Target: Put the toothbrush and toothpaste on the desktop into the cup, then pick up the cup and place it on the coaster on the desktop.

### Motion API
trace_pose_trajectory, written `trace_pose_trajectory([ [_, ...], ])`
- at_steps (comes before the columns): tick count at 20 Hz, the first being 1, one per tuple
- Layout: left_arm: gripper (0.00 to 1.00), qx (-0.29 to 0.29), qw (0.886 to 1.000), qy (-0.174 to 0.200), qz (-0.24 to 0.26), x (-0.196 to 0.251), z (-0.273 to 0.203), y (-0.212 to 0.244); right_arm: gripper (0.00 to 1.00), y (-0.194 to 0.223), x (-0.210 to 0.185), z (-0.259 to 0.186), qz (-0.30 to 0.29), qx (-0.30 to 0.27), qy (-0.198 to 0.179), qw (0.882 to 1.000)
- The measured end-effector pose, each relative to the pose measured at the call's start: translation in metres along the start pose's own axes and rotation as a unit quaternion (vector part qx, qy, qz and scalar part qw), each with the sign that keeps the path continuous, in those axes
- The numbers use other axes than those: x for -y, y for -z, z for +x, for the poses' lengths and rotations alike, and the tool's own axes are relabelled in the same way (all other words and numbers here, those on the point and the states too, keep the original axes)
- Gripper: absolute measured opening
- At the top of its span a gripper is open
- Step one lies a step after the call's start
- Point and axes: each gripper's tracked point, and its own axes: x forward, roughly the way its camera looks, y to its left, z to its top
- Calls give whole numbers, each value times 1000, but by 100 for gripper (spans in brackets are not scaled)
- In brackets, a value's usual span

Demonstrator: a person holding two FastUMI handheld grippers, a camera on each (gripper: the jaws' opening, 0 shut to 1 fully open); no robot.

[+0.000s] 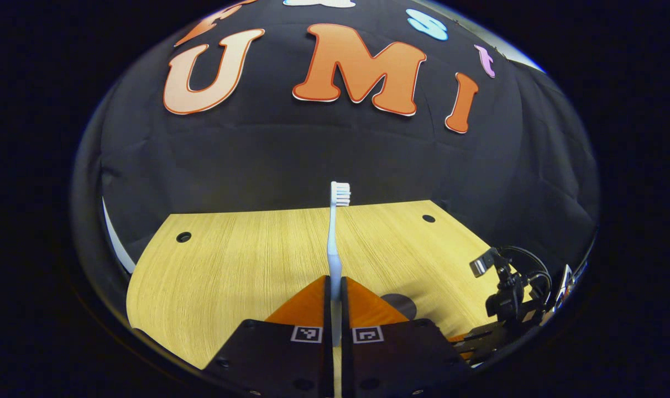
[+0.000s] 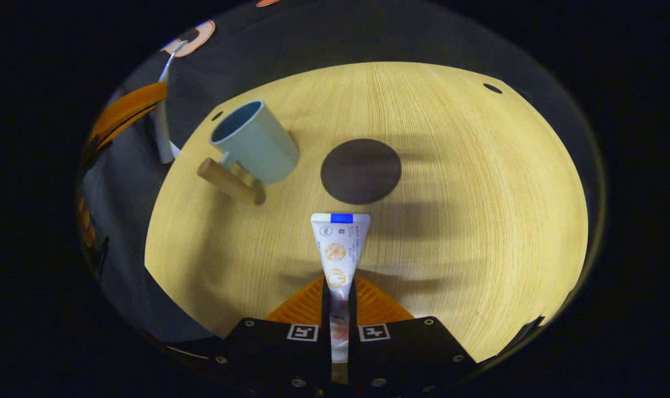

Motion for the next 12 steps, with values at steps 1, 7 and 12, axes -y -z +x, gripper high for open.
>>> trace_pose_trajectory([
  [1,5,8,1000,0,0,-4,7,1,12,-1,3,-3,0,7,0,1000],
  [7,5,57,998,22,-4,-4,26,-22,12,-25,-4,-32,-12,63,-1,998],
  [12,5,73,997,34,-7,-2,49,-23,12,-33,-10,-50,-26,98,5,995],
])
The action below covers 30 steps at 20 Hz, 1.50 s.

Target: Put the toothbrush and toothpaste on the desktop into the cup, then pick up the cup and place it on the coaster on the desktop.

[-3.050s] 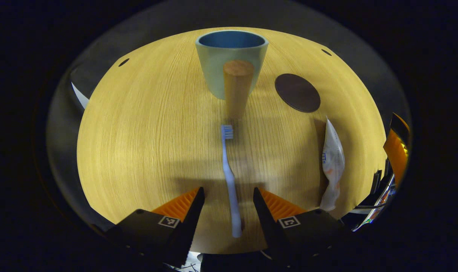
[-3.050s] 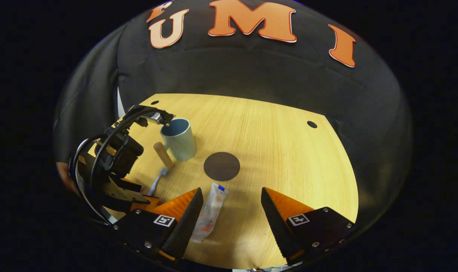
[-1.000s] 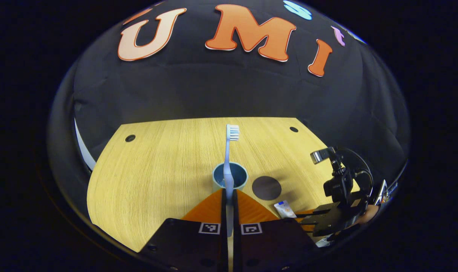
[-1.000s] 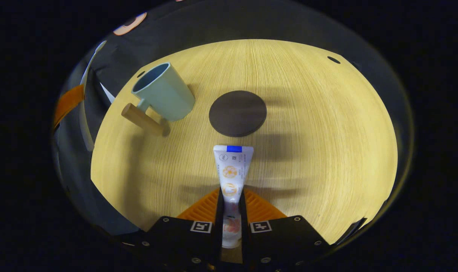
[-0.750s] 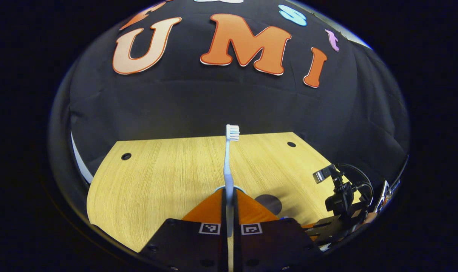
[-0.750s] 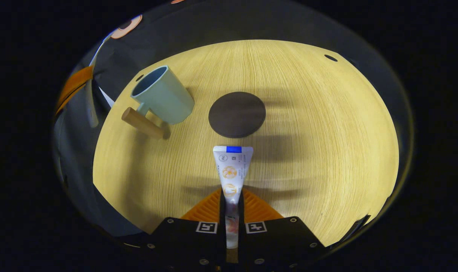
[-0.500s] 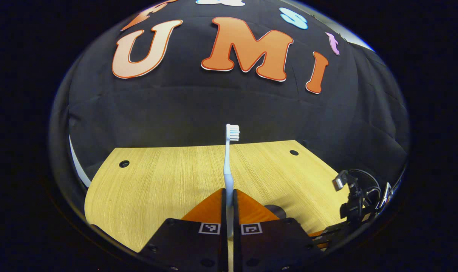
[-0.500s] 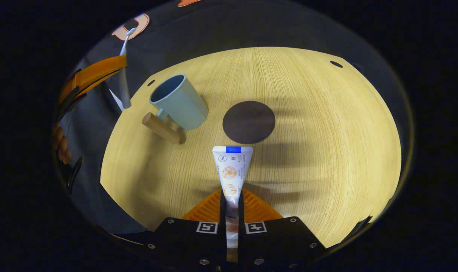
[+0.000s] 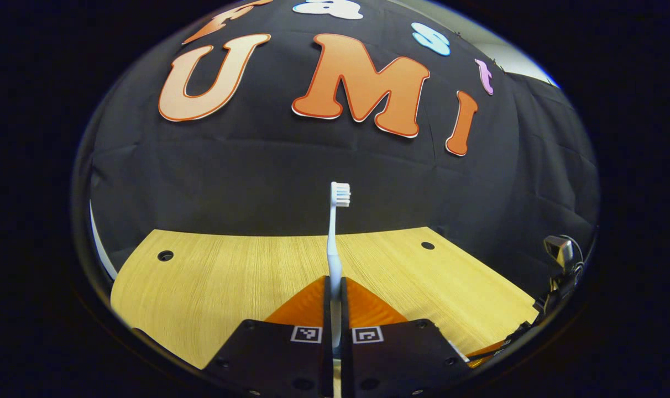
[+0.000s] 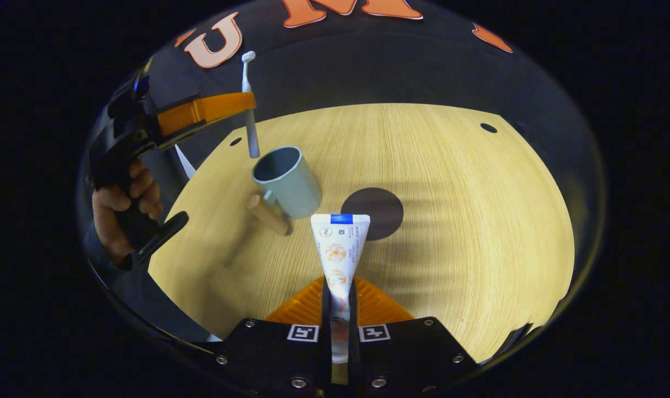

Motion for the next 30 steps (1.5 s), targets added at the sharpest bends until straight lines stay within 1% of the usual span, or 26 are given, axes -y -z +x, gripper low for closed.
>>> trace_pose_trajectory([
  [3,5,2,1000,11,13,7,9,5,12,-13,4,-13,10,23,4,1000],
  [6,5,-2,999,24,21,13,16,18,12,-37,4,-30,11,55,8,998],
  [9,5,-10,999,29,23,15,22,33,12,-62,2,-42,9,84,10,996],
  [13,5,-22,999,21,31,10,25,50,12,-80,7,-40,-5,102,18,995],
  [16,5,-34,999,9,39,3,26,56,12,-83,10,-37,-5,103,22,994],
  [18,6,-46,998,13,43,5,27,60,12,-84,9,-38,-2,103,21,994],
  [20,12,-59,997,16,45,6,22,67,12,-87,10,-38,-1,104,22,994],
  [21,20,-63,997,13,45,5,21,66,12,-88,11,-38,-1,105,23,994],
  [28,30,-73,996,6,58,6,5,69,12,-95,18,-42,7,113,30,993],
  [30,37,-73,996,5,60,7,-1,67,12,-99,20,-43,6,118,29,993],
])
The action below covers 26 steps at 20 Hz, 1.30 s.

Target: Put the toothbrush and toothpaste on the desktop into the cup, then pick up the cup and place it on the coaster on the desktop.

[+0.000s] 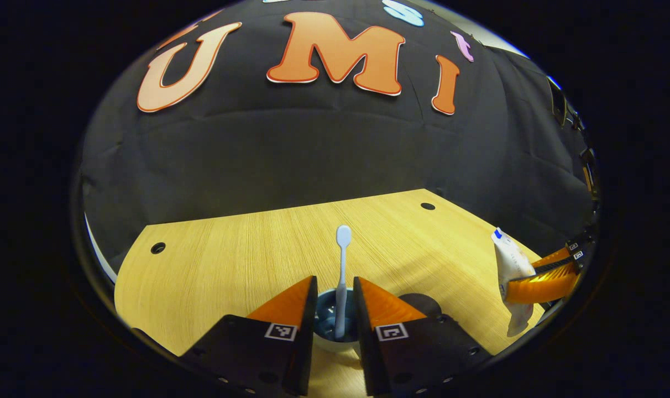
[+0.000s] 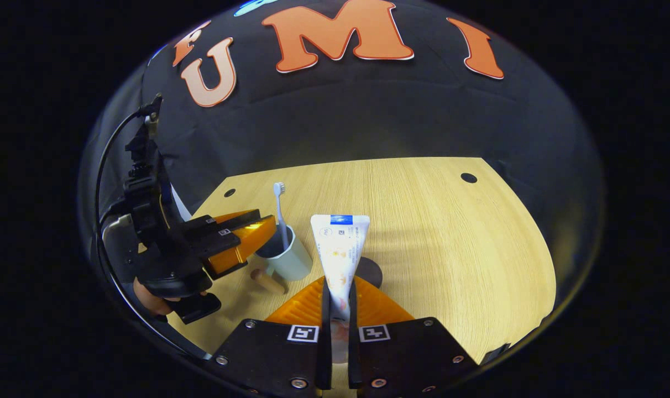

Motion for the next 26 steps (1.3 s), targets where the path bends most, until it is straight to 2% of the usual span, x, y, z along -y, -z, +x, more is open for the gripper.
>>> trace_pose_trajectory([
  [2,53,1,1000,0,2,1,-8,-1,12,-6,-3,0,-3,8,-5,1000],
  [3,66,2,1000,-2,1,0,-13,-2,12,-10,-4,0,-5,14,-7,1000],
  [5,77,2,1000,-5,0,-2,-24,-2,12,-19,-9,2,-11,27,-16,999],
  [8,87,0,1000,-16,-6,-9,-43,2,12,-36,-19,5,-27,55,-28,998],
  [11,87,-1,999,-31,-9,-21,-59,4,12,-48,-33,11,-31,77,-46,995],
  [15,96,-12,999,-48,-20,-35,-82,18,12,-67,-55,19,-48,123,-70,989],
  [18,96,-20,997,-70,-25,-48,-102,26,12,-79,-72,21,-52,149,-89,983],
  [26,96,-30,992,-121,-36,-70,-149,43,12,-114,-118,29,-72,242,-153,956],
])
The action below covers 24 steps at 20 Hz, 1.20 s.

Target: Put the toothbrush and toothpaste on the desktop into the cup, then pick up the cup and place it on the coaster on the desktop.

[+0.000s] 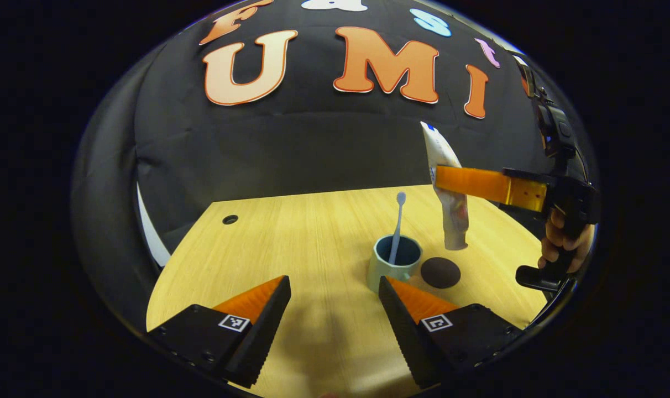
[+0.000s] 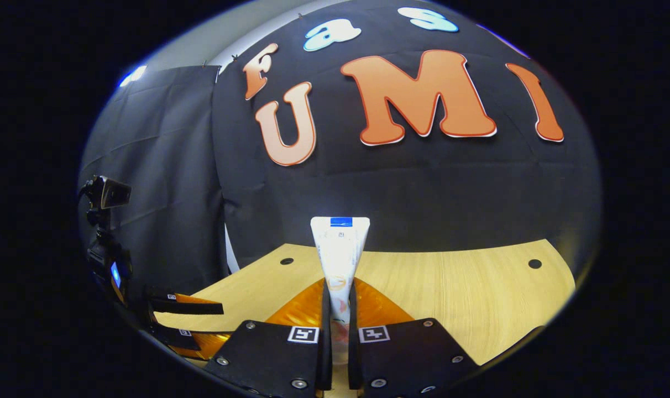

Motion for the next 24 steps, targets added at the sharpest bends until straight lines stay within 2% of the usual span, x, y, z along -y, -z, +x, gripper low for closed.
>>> trace_pose_trajectory([
  [8,96,-23,998,-42,-28,-16,-18,22,12,5,-1,38,-4,33,-25,999],
  [13,96,-34,998,-57,-22,-20,-18,24,12,37,-10,59,-31,13,-44,998],
  [17,96,-41,997,-58,-20,-18,-14,26,14,57,-12,63,-48,-3,-43,998],
  [21,96,-52,997,-54,-18,-11,-10,32,21,72,-4,57,-53,-35,-26,998],
  [22,96,-54,997,-52,-18,-9,-9,32,27,72,0,51,-56,-41,-17,997],
  [24,96,-55,997,-48,-17,-6,-5,29,34,66,3,43,-64,-40,-13,997],
])
